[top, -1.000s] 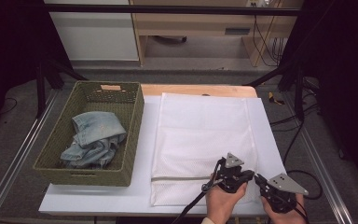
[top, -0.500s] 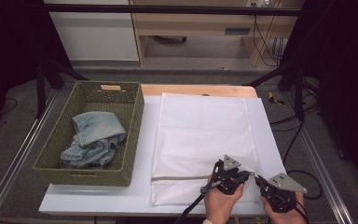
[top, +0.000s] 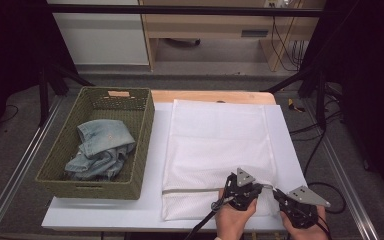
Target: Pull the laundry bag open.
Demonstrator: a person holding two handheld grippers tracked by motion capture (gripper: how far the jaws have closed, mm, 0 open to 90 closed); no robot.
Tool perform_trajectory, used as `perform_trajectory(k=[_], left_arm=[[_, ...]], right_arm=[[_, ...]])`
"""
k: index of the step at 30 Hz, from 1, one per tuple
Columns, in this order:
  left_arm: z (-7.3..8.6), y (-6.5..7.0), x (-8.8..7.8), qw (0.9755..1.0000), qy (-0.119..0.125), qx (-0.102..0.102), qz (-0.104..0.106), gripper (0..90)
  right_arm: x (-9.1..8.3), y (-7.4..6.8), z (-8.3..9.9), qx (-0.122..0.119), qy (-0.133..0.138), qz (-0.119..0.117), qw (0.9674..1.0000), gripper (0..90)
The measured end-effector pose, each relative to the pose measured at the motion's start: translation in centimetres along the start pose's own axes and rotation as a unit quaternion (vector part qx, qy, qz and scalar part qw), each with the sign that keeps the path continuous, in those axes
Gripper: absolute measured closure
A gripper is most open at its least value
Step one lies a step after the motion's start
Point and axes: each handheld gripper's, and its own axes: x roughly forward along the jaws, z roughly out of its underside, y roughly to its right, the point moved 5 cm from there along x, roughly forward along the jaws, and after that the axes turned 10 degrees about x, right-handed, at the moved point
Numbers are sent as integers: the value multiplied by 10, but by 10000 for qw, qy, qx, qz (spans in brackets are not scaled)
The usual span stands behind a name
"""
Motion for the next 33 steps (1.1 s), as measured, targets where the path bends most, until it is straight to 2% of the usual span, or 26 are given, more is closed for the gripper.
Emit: perform_trajectory(k=[8,14,24,33], left_arm=[[9,-6,-2,10000,-41,-80,-39,868],[12,-12,-7,9999,-31,-101,-105,868],[20,-22,-19,9998,-40,-151,-138,868],[22,-31,-33,9995,-43,-150,-276,868]], right_arm=[[0,2,2,37,-76,-17,10000,870],[-1,5,1,102,-12,-43,9999,870],[-2,7,2,120,-34,26,9999,870],[-4,7,1,108,91,19,9999,869]])
